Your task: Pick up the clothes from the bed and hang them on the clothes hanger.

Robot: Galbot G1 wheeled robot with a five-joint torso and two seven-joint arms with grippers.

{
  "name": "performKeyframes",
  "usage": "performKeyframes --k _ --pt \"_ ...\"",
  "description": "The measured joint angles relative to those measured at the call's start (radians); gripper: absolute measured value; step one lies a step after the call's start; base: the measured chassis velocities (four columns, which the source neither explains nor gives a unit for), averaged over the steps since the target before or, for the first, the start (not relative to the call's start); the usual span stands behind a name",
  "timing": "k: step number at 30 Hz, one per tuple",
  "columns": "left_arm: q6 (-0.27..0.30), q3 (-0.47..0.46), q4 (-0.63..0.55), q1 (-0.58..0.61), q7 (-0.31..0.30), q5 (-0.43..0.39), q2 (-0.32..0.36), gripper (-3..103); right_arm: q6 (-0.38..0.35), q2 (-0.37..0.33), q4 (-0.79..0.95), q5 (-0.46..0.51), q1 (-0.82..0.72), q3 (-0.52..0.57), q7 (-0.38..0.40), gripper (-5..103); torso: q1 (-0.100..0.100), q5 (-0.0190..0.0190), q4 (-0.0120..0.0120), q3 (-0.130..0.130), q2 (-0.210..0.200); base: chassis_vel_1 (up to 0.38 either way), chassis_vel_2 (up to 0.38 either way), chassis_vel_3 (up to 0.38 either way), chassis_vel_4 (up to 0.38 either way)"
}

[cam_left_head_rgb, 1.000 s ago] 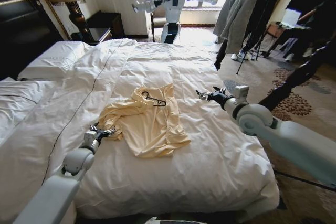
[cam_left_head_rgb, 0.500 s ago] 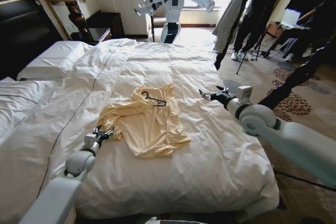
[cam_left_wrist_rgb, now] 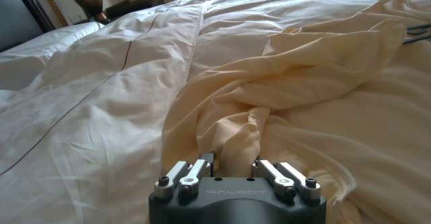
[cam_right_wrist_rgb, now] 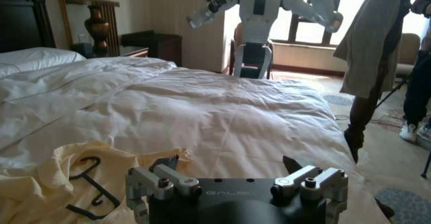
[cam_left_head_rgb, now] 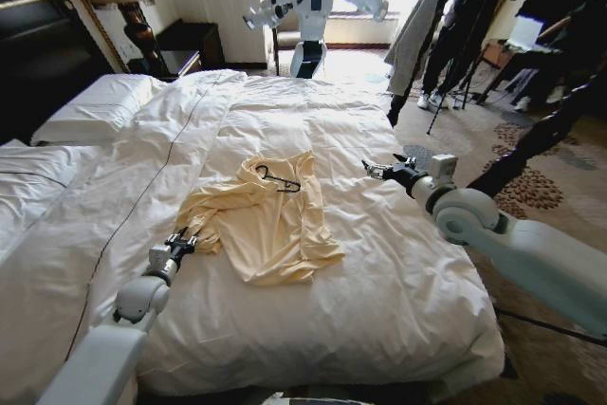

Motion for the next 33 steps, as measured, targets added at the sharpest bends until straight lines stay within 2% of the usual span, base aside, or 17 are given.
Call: performKeyframes --k 2,7,8,9,13,14,15,18,19,21,22,26,27,30,32,33 --pt "-0.004 -0.037 -0.029 0.011 -0.001 -0.017 0.014 24 0.002 -0.002 0.001 -0.002 -0.006 0.008 0.0 100 0.0 -0.0003 -0.0002 0.0 0.0 0.0 0.0 0.0 0.0" --pt "0.013 -0.124 -0.091 0.048 0.019 -0.058 0.054 15 0.005 0.003 0.001 -0.013 -0.027 0.026 0.0 100 0.0 0.0001 0.0 0.0 0.0 0.0 0.0 0.0 0.0" --pt "0.026 -0.165 -0.116 0.066 0.029 -0.078 0.07 7 0.007 0.008 0.0 -0.022 -0.039 0.034 0.0 100 0.0 0.0001 0.0001 0.0 0.0 0.0 0.0 0.0 0.0" --pt "0.035 -0.209 -0.145 0.088 0.043 -0.094 0.087 4 0.008 0.017 -0.002 -0.033 -0.059 0.049 -0.002 100 0.0 0.0004 0.0001 0.0 0.0 0.0 0.0 0.0 0.0" --pt "0.059 -0.291 -0.199 0.135 0.069 -0.113 0.102 0 0.009 0.033 -0.006 -0.047 -0.084 0.069 -0.005 100 0.0 0.0 0.0 0.0 0.0 0.0 0.0 0.0 0.0" --pt "0.075 -0.344 -0.245 0.179 0.081 -0.125 0.103 0 0.009 0.041 -0.008 -0.054 -0.096 0.078 -0.006 100 0.0 0.0001 0.0 0.0 0.0 0.0 0.0 0.0 0.0" --pt "0.075 -0.344 -0.245 0.179 0.081 -0.125 0.103 0 0.009 0.041 -0.008 -0.054 -0.096 0.078 -0.006 100 0.0 0.0001 0.0 0.0 0.0 0.0 0.0 0.0 0.0" --pt "0.118 -0.476 -0.357 0.297 0.102 -0.158 0.084 0 0.009 0.047 -0.013 -0.063 -0.121 0.098 -0.014 100 0.0 -0.0001 0.0003 0.0 0.0 0.0 0.0 0.0 0.0" --pt "0.118 -0.476 -0.357 0.297 0.102 -0.158 0.084 0 0.009 0.047 -0.013 -0.063 -0.121 0.098 -0.014 100 0.0 -0.0001 0.0003 0.0 0.0 0.0 0.0 0.0 0.0" --pt "0.133 -0.579 -0.432 0.374 0.118 -0.176 0.066 0 0.01 0.047 -0.013 -0.071 -0.148 0.116 -0.019 100 0.0 0.0002 0.0004 0.0 0.0 0.0 0.0 0.0 0.0" --pt "0.133 -0.579 -0.432 0.374 0.118 -0.176 0.066 0 0.01 0.047 -0.013 -0.071 -0.148 0.116 -0.019 100 0.0 0.0002 0.0004 0.0 0.0 0.0 0.0 0.0 0.0" --pt "0.162 -0.71 -0.537 0.442 0.12 -0.205 0.046 0 0.014 0.056 -0.018 -0.09 -0.183 0.137 -0.031 100 0.0 0.0004 -0.0002 0.0 0.0 0.0 0.0 0.0 0.0" --pt "0.162 -0.71 -0.537 0.442 0.12 -0.205 0.046 0 0.014 0.056 -0.018 -0.09 -0.183 0.137 -0.031 100 0.0 0.0004 -0.0002 0.0 0.0 0.0 0.0 0.0 0.0" --pt "0.226 -0.76 -0.648 0.496 0.131 -0.208 -0.004 0 0.015 0.069 -0.018 -0.094 -0.188 0.146 -0.031 100 0.0 0.0004 0.0002 0.0 0.0 0.0 0.0 0.0 0.0" --pt "0.237 -0.761 -0.665 0.505 0.133 -0.205 -0.017 0 0.015 0.069 -0.019 -0.094 -0.188 0.147 -0.031 100 0.0 0.0004 0.0003 0.0 0.0 0.0 0.0 0.0 0.0" --pt "0.258 -0.747 -0.688 0.523 0.14 -0.182 -0.051 0 0.015 0.07 -0.019 -0.094 -0.188 0.15 -0.035 100 0.0 0.0005 0.0002 0.0 0.0 0.0 0.0 0.0 0.0"
